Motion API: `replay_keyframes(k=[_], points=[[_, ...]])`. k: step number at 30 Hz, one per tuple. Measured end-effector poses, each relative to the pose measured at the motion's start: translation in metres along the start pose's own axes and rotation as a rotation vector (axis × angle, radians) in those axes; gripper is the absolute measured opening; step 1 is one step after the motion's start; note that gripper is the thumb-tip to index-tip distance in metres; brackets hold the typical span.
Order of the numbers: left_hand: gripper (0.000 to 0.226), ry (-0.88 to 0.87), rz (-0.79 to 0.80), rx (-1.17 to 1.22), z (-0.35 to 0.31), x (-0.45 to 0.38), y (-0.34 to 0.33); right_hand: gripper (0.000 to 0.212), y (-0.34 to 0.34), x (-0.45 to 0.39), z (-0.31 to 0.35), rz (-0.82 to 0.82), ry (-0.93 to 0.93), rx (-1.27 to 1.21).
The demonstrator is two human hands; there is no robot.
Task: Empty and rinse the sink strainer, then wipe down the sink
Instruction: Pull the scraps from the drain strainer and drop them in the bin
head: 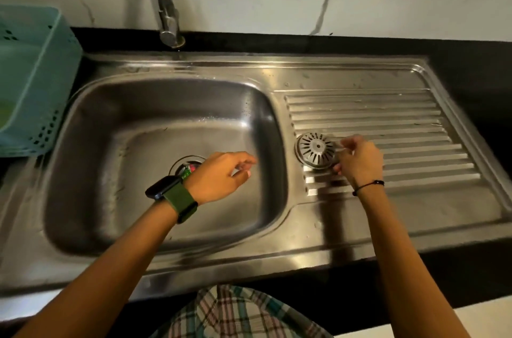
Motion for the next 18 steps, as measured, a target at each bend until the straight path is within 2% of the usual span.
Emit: replay_keyframes(k=[2,5,7,10,12,14,16,18], points=[[0.034,0.049,-0.019,-0.039,0.018,0.006,0.007,0.025,0.0,0.0,0.023,-0.024,0.173,0.184],[0.028,0.128,-0.077,-0.12,0.048,0.017,0.022,0.024,-0.02,0.009,0.07,0.038,0.38,0.189],[0.024,0.214,-0.142,-0.126,0.07,0.027,0.035,0.023,-0.053,0.019,0.105,0.176,0.525,0.149],[0.027,0.313,-0.188,-0.136,0.096,0.038,0.05,0.022,-0.123,0.041,0.148,0.483,0.721,0.137],[0.027,0.34,-0.201,-0.131,0.108,0.042,0.055,0.023,-0.178,0.052,0.159,0.689,0.743,0.164],[0.027,0.355,-0.214,-0.112,0.115,0.044,0.056,0.027,-0.228,0.059,0.158,0.838,0.742,0.29],[0.029,0.387,-0.224,-0.082,0.121,0.048,0.056,0.035,-0.268,0.062,0.149,0.929,0.77,0.46],[0.032,0.401,-0.219,-0.047,0.125,0.05,0.054,0.044,-0.292,0.061,0.138,0.947,0.82,0.626]])
Point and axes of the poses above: each hand's wrist, its own x-axis away from the middle knuckle, its own y-axis out of the back of the hand, z = x × y, the point moved 7 cm from there along -x, towards the middle knuckle, and after that the axes turned 10 degrees about y, right-handed, at the moved point
